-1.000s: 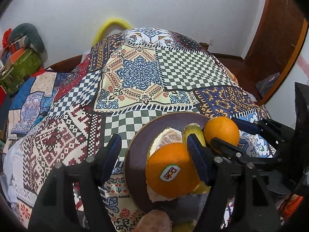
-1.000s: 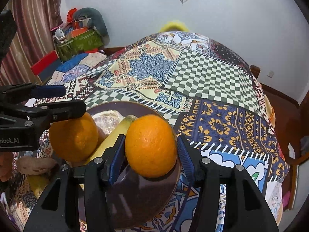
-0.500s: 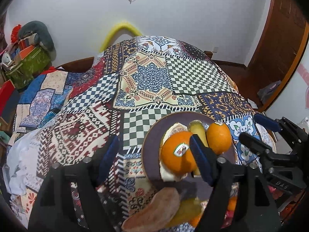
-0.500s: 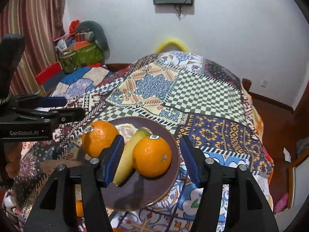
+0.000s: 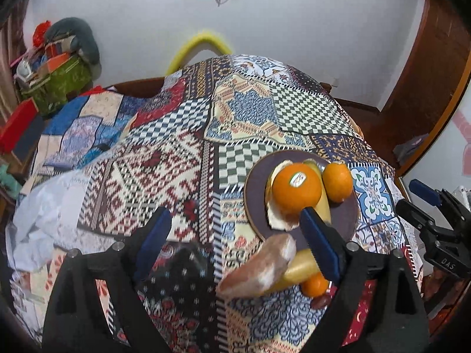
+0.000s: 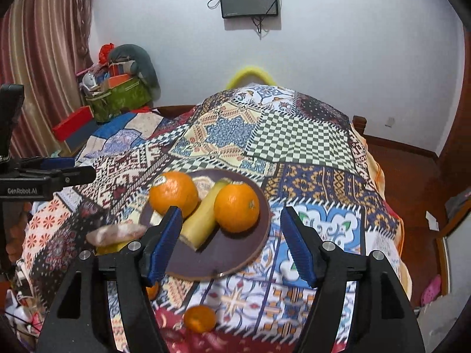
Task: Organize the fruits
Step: 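Open both tools to set the oranges on the plate and withdraw, then grasp the pink pomelo piece with the left tool while the right tool grasps the yellow cylinder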
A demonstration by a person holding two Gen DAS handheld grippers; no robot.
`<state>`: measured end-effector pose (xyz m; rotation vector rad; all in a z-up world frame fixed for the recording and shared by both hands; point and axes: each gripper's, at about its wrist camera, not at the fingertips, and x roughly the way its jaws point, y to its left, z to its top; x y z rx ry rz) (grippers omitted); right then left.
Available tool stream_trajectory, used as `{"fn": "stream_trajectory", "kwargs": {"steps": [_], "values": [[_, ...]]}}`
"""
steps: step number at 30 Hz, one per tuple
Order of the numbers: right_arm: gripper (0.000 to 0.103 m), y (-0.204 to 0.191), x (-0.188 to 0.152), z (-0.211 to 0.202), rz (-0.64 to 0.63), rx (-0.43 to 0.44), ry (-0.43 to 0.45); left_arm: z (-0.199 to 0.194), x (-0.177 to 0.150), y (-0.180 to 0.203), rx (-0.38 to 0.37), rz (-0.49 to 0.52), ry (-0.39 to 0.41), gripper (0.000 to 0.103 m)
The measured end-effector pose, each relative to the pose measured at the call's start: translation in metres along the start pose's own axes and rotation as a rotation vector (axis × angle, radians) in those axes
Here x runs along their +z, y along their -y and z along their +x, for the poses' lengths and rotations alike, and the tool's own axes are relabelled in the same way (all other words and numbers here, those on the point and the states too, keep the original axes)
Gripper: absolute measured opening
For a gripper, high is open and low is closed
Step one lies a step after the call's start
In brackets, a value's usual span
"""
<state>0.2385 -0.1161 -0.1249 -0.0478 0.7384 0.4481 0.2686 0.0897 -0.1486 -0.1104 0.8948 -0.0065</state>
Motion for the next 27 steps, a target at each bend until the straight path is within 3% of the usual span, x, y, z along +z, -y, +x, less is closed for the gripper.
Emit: {"fn": "stream_trajectory", "kwargs": {"steps": [7,17,22,27], "values": [[0.066,-0.009,-0.022,-0.011,0.017,0.031,-0.011,0.003,-0.031,-0.006,-0.006,-0.01,-0.048,0.09],[0.066,-0.01,-0.044,0.002,0.037,0.044,-0.067,0.023,-0.06,0.015,0.022,0.075,-0.095,0.089],[0.066,-0.01,-0.05,0.008,0.048,0.06,-0.087,0.037,-0.06,0.017,-0.002,0.064,-0.12,0.075],[0.066,-0.01,-0.053,0.016,0.051,0.074,-0.107,0.043,-0.061,0.021,-0.024,0.077,-0.116,0.068]]}}
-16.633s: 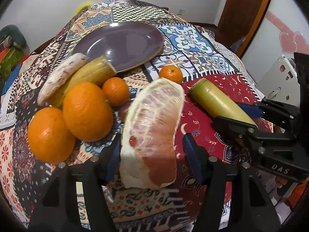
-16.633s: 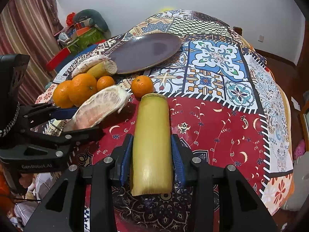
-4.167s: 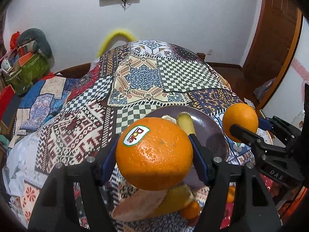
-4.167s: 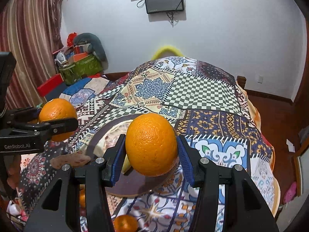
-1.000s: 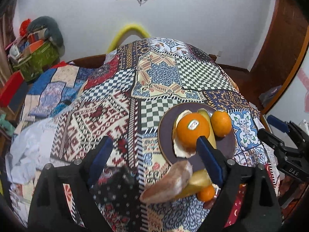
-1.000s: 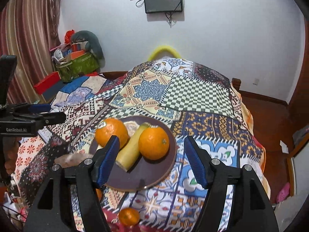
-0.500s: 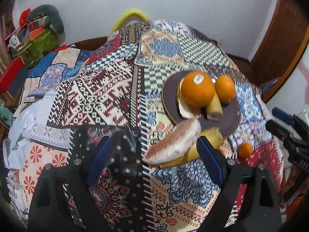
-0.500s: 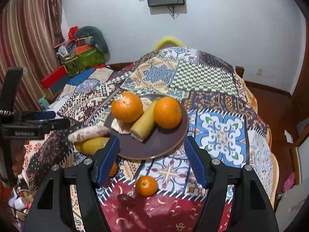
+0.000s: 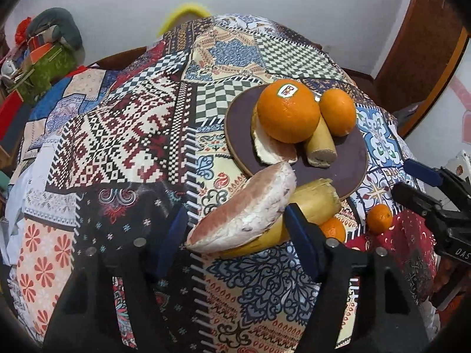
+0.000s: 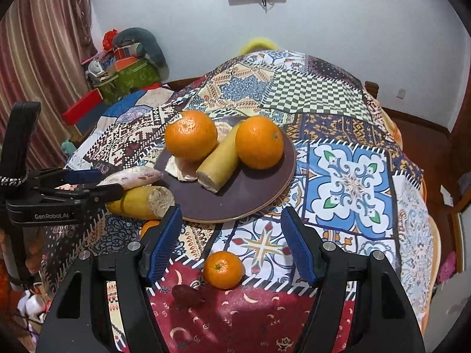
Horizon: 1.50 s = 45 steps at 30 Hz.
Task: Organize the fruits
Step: 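Grasp the pink pomelo piece with the left tool while the right tool grasps the yellow cylinder, then lift the pomelo piece with the left tool while the right tool lifts the yellow cylinder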
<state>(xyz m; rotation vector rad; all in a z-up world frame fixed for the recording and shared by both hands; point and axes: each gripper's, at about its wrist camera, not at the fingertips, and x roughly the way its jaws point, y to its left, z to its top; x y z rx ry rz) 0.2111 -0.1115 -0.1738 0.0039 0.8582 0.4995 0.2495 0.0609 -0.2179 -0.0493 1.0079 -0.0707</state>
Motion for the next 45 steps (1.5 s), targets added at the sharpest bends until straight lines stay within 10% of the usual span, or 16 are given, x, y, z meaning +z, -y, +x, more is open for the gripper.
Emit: {"fn": "stream_trajectory", "kwargs": {"steps": [9,24,38,45], "values": [[0.066,-0.013,0.005,0.018,0.004,0.077,-0.025,0.0,-0.002,-0.01,0.038,-0.009,0.02,0.038],[0.061,-0.051,0.01,0.049,-0.047,0.195,-0.075,-0.04,-0.036,-0.041,0.086,-0.062,0.052,0.027],[0.04,-0.061,0.016,0.058,-0.061,0.239,-0.109,-0.034,-0.06,-0.03,0.053,-0.057,-0.03,0.028],[0.03,-0.063,0.014,0.044,-0.079,0.267,-0.122,-0.044,-0.066,-0.031,0.056,-0.073,-0.012,0.051]]}}
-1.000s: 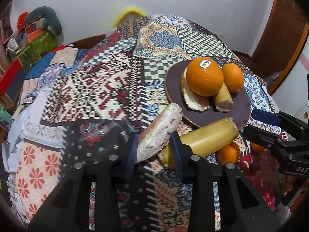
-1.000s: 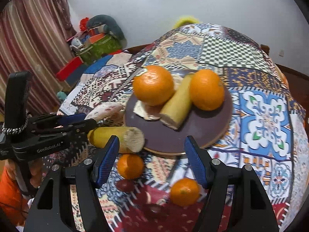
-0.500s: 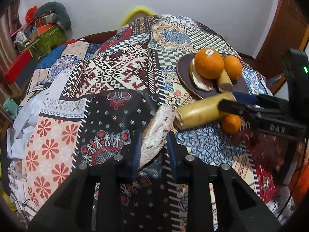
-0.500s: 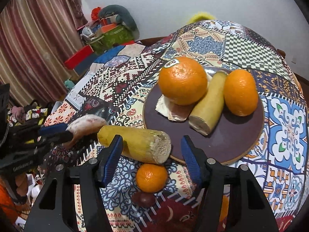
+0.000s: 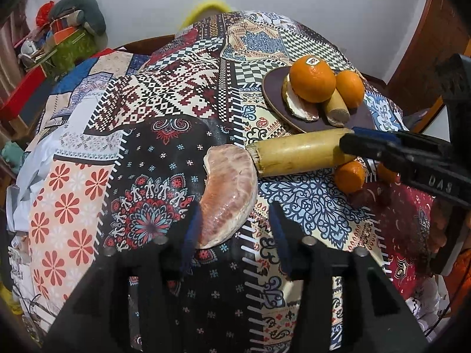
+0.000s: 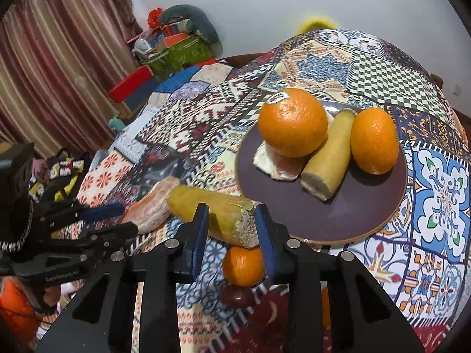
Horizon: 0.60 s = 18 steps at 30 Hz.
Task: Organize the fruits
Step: 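Lift the pomelo piece with the left tool while the right tool lifts the yellow cylinder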
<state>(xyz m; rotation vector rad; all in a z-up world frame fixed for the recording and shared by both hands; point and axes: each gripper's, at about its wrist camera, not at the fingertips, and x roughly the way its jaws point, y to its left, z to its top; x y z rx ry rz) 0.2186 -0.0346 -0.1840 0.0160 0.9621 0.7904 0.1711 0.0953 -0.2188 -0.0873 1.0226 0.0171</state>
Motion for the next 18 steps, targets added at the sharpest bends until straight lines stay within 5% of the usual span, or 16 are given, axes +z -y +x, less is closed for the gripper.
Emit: {"fn": "stream_trajectory", "kwargs": {"steps": [6,18], "values": [[0.033,-0.004,-0.001,0.008,-0.038,-0.04,-0.021,-0.007,-0.004,-0.001,0.018,0.002,0.006,0.053],[0.055,0.002,0.005,0.024,-0.048,-0.012,-0.066,0.017,0.006,-0.002,0.04,0.027,-0.008,0.056]]}}
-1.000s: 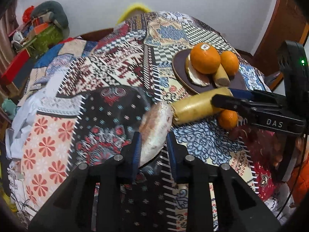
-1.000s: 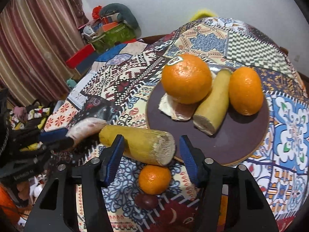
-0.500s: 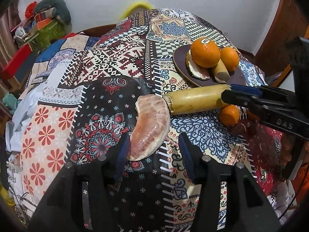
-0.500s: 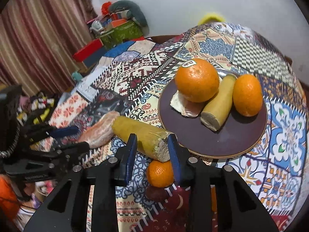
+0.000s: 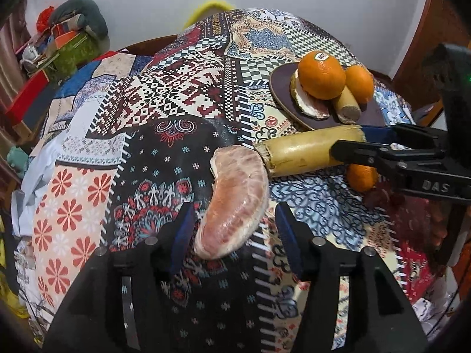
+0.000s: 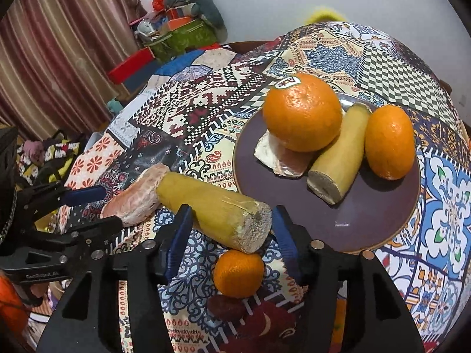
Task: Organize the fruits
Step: 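Lift the pomelo piece with the left tool while the right tool lifts the yellow cylinder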
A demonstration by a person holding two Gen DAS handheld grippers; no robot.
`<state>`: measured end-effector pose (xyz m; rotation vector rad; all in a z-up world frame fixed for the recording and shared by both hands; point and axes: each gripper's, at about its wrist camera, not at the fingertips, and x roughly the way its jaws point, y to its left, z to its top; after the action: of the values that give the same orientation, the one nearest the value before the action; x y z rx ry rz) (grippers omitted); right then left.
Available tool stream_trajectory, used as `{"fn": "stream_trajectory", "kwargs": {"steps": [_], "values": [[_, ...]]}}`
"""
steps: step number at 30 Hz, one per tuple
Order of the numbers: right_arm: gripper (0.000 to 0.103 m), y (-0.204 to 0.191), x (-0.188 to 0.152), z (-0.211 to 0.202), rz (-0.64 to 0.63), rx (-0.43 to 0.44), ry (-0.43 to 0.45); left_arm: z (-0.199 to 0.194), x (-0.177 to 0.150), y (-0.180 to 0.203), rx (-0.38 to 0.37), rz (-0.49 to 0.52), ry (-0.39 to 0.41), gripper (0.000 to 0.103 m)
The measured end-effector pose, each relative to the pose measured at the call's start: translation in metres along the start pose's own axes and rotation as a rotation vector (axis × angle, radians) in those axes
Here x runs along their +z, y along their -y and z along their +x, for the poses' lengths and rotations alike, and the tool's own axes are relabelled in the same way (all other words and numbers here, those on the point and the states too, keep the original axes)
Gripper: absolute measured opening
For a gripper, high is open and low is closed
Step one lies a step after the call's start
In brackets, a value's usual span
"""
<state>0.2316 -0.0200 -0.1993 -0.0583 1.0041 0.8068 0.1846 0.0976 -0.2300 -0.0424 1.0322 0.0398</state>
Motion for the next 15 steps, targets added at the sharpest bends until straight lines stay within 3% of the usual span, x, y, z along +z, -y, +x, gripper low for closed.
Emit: {"fn": "stream_trajectory", "kwargs": {"steps": [4,10,15], "values": [[0.06,-0.002,-0.001,0.005,-0.006,0.001,-0.012,0.015,0.002,-0.004,-0.025,-0.012,-0.019,0.056],[0.061,0.0,0.0,0.007,-0.006,0.018,-0.011,0.025,0.007,0.004,-0.014,0.053,-0.011,0.056],[0.062,0.003,0.002,0.01,0.0,0.043,-0.025,0.033,0.012,0.003,-0.029,0.049,-0.001,0.054]]}}
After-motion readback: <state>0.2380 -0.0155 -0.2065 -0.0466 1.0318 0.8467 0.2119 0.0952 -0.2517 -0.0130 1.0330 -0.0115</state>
